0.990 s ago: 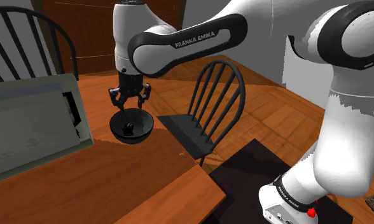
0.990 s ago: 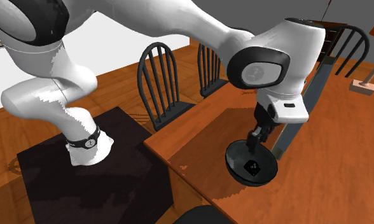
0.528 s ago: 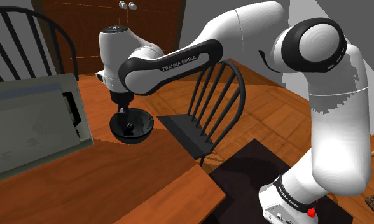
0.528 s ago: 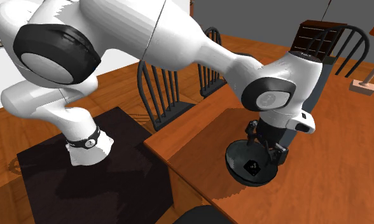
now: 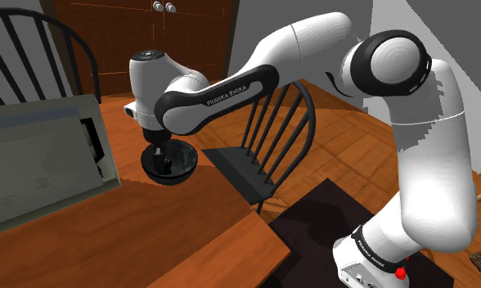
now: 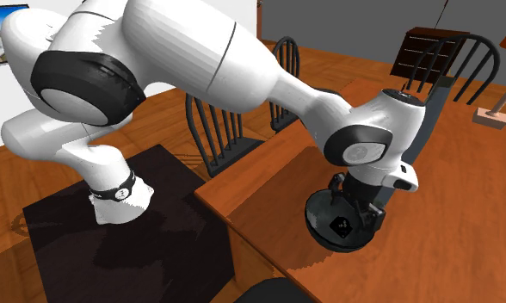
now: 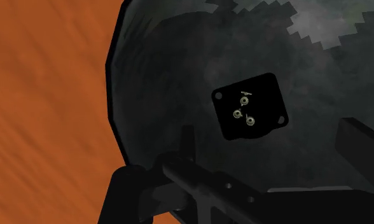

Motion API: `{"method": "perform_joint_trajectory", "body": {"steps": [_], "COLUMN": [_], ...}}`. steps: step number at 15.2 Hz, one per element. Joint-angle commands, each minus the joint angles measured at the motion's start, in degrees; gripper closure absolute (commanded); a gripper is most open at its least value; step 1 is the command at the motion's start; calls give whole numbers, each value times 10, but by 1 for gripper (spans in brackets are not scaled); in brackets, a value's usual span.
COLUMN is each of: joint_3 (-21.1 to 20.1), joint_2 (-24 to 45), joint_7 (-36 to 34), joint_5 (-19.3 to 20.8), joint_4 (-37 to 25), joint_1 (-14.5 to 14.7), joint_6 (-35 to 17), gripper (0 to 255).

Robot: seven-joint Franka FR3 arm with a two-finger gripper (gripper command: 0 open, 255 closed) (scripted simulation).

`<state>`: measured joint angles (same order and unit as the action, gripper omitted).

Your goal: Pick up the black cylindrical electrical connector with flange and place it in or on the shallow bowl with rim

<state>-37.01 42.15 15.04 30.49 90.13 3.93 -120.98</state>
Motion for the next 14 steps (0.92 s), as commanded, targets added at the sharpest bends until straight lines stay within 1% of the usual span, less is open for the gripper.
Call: {"method": "perform_joint_trajectory", "body": {"steps": [1, 5, 6, 14], "joint_3": [0, 0, 0, 0], "joint_2": [0, 0, 0, 0], "joint_7": [0, 0, 0, 0], "joint_5": [0, 0, 0, 0], "joint_4": [1, 1, 1, 0], "joint_1": [0, 0, 0, 0], "joint_6": [-1, -1, -1, 0], "gripper": [0, 0, 255, 255]}}
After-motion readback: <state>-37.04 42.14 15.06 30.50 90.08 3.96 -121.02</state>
